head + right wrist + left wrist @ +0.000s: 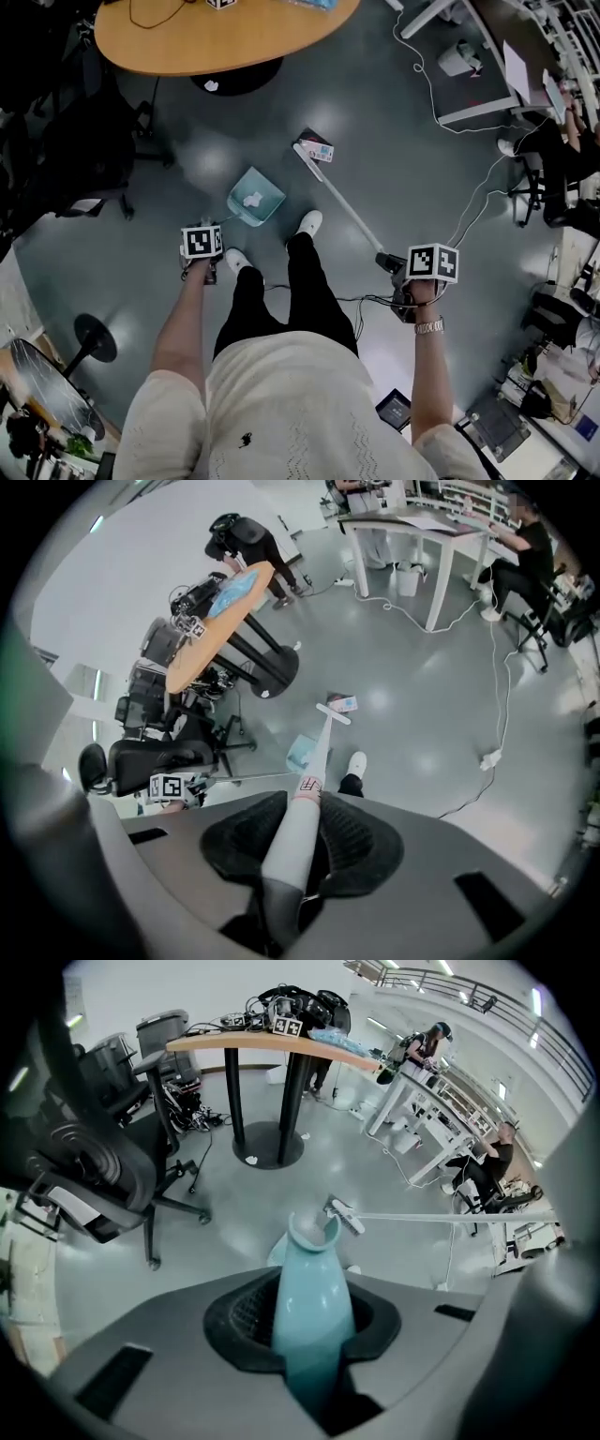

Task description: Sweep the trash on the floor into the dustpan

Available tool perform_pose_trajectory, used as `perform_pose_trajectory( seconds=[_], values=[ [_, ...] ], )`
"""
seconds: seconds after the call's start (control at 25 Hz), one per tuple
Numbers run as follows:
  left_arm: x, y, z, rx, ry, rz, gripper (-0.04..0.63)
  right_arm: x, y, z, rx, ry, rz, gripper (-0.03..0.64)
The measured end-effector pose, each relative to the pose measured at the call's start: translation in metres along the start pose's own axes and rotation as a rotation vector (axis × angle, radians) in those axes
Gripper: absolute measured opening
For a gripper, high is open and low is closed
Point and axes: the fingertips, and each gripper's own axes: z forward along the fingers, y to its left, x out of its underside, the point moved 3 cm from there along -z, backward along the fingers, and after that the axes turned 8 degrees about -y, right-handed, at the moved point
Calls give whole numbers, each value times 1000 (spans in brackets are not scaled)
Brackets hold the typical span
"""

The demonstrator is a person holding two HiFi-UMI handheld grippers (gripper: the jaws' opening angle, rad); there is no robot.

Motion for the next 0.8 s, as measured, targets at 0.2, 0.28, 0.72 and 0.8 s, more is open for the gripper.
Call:
perform_pose_trajectory(
  seconds=[0.2,0.28,0.72,0.8],
  values=[
    [-54,-42,44,-28,21,-9,92,-103,-69,9,128,-11,-106,120],
    [-75,-62,61,-41,31,19,92,-142,-96,16,155,-1,-136,121],
    [-153,-123,122,-49,75,220,92,-218,-155,49,139,8,-148,120],
    [-156,-120,126,-60,80,213,92,-210,-152,56,114,19,-149,120]
  ],
)
